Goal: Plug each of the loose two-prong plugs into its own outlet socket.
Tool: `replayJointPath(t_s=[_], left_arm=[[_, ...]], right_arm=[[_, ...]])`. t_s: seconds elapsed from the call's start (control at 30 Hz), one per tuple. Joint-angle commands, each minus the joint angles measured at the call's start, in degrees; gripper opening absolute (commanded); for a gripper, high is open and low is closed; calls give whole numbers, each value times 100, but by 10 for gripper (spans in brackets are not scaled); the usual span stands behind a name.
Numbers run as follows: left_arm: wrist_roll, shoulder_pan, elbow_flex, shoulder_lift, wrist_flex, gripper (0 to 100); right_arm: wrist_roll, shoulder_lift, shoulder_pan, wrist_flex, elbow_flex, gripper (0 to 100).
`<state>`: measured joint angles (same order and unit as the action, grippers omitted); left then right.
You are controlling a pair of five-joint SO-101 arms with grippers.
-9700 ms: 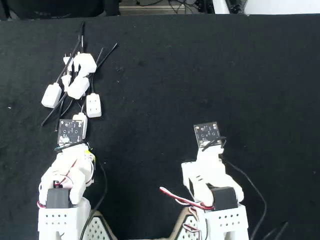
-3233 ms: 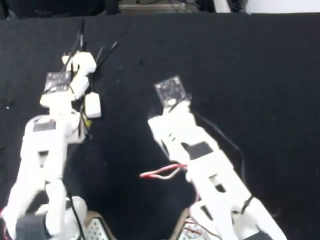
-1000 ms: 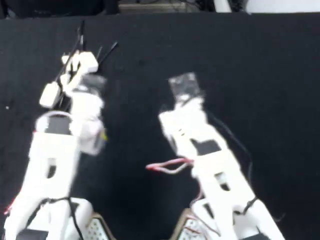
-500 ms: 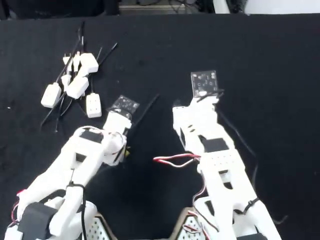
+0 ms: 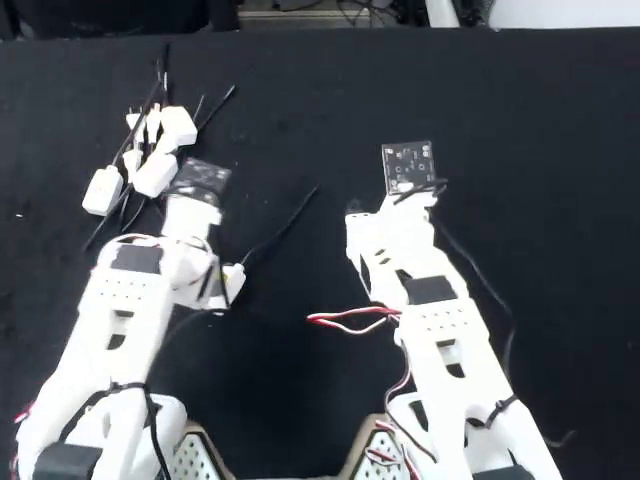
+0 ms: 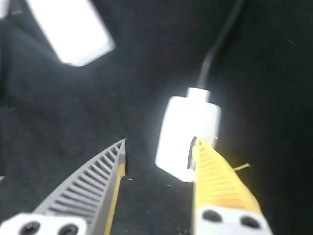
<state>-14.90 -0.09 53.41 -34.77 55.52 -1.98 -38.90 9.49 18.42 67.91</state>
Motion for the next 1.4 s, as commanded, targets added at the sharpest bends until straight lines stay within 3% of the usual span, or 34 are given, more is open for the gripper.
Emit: replayJointPath(t_s=[0.0, 0.17, 0.4, 0.53, 0.73, 0.9, 1.07, 1.17, 1.37], left_arm=[[-44, -338, -4, -123, -369, 215], [-62, -664, 426, 290, -1222, 216], [-70, -479, 365, 1152, -1292, 217], [-53, -66, 277, 1354, -1073, 217], [-35, 936, -163, 1029, 53, 213], [193, 1807, 268, 862, -360, 217], [202, 2246, 505, 835, -712, 217], [202, 2167, 444, 826, -695, 217], [202, 971, -593, 835, -79, 217]], right_arm=[[-53, 4, 79, -167, -277, 155], [-53, 4, 185, -167, -259, 155], [-53, 4, 176, -167, -251, 155], [-53, 4, 176, -167, -259, 155], [-53, 4, 167, -167, -268, 155], [-44, -22, 53, -167, -277, 155], [-88, -22, -492, -149, -400, 155], [-97, -4, -756, -167, -435, 155], [-97, 13, -914, -448, -338, 155]])
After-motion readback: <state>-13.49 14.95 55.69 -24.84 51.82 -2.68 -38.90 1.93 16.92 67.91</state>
